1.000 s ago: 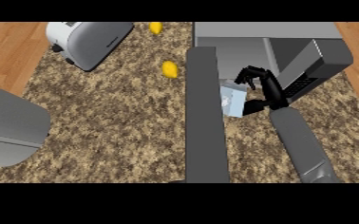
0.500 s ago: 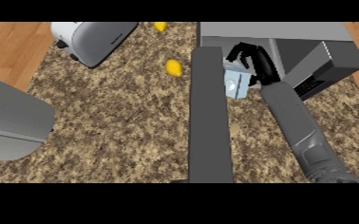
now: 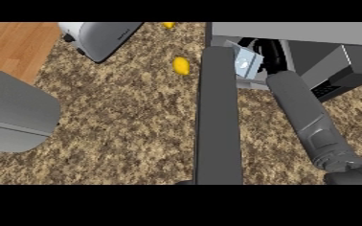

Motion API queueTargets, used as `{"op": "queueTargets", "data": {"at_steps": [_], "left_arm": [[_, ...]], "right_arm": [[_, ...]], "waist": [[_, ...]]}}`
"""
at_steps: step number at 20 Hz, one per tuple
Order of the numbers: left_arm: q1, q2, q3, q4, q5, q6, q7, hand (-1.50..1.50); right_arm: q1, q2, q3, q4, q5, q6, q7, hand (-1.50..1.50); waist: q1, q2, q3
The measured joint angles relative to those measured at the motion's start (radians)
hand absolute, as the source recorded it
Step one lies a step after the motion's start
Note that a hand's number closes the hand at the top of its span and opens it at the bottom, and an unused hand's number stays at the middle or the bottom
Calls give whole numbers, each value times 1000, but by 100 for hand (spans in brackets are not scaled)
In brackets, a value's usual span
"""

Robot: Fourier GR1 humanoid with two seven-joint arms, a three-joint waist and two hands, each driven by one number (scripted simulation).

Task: Pick up the milk, place it into the microwave and close the microwave

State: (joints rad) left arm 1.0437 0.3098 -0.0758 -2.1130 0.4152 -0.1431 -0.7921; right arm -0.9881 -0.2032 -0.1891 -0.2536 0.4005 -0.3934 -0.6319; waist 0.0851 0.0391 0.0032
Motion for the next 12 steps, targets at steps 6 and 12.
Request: {"op": "queueTargets", "data": {"at_steps": [6, 12], "left_arm": [[-44, 14, 18, 27, -1, -6, 11, -150], [-87, 27, 23, 36, -22, -1, 30, -150]], "right_arm": [[-24, -9, -56, 38, -28, -123, 1, -150], [-47, -10, -31, 95, 16, -174, 7, -150]], "waist": [[27, 13, 1], [40, 18, 1]]}}
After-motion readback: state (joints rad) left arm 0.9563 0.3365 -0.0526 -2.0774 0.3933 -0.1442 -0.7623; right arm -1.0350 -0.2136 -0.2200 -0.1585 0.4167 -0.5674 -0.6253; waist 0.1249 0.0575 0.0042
